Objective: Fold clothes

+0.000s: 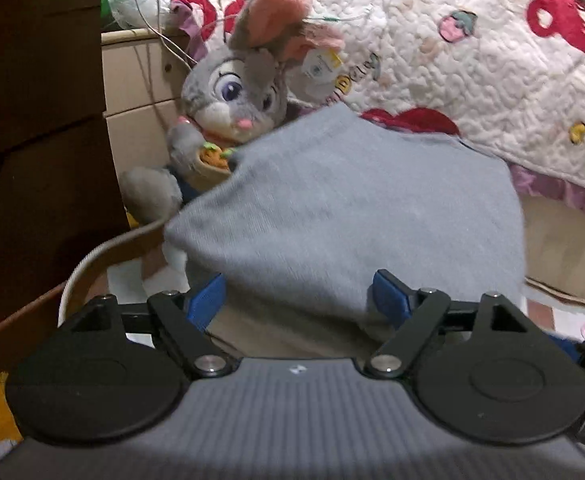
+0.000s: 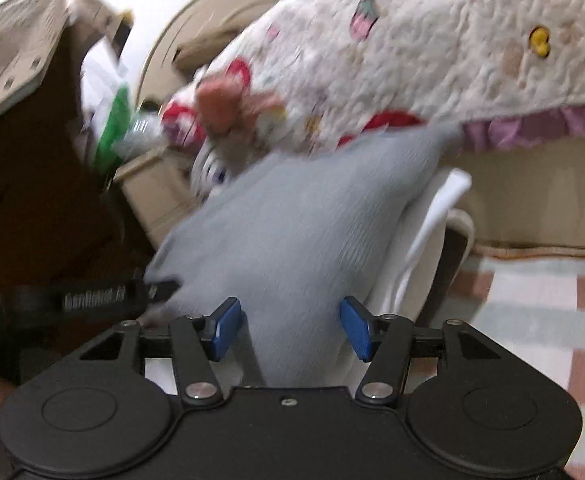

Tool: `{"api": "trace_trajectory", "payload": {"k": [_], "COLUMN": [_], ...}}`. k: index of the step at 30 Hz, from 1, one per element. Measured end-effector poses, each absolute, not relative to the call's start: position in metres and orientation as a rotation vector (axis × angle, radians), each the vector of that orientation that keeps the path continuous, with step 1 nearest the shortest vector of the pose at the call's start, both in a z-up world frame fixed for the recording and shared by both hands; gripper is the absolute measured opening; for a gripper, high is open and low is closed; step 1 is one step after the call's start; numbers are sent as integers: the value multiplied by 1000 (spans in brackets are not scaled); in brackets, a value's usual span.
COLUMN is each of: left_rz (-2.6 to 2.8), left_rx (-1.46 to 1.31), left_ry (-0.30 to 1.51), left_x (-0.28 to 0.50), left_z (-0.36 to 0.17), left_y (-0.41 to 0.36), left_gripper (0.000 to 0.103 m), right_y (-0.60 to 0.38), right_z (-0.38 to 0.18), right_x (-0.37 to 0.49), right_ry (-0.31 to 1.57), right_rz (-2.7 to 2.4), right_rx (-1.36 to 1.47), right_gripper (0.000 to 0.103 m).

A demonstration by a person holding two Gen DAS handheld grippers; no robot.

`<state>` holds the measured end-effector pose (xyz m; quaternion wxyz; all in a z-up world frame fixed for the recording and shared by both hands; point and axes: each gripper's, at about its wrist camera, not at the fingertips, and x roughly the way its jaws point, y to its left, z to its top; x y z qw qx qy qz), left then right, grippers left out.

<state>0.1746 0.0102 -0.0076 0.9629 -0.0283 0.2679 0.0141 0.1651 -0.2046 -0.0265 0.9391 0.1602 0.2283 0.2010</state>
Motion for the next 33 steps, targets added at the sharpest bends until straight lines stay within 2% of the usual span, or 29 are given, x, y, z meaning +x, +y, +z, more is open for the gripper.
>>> {"api": "trace_trajectory", "payload": {"k": [3, 5, 7, 11, 16, 19, 28, 33], "left_rz": [-12, -142, -212, -149, -159, -141, -83, -100], "left_rx": [-55, -149, -168, -39, 19, 21, 100, 142], "left_ry": [600, 702, 680, 673, 673, 697, 705, 758], "left_x": [158, 144, 121, 89, 48, 29, -22, -38], "left_z": [-9, -8, 0, 12, 28, 39, 51, 46], "left_y": [5, 7, 7, -15, -45, -56, -95, -122], "left_gripper": [84, 84, 84, 87, 94, 102, 103, 103], "right_y": [-202, -209, -218, -234, -248, -261, -291, -301], "right_z": [-27, -24, -16, 5, 28, 38, 52, 55], "right_x": [143, 127, 113, 83, 54, 33, -40, -64], "right_ry": [513, 521, 539, 534, 549, 553, 547, 572], "right_rz": [455, 437, 419, 380, 313, 294, 249, 210], "right_rx": [266, 279, 272, 219, 190, 213, 220, 181], "right_gripper": [61, 61, 61, 62, 63, 64, 70, 77]}}
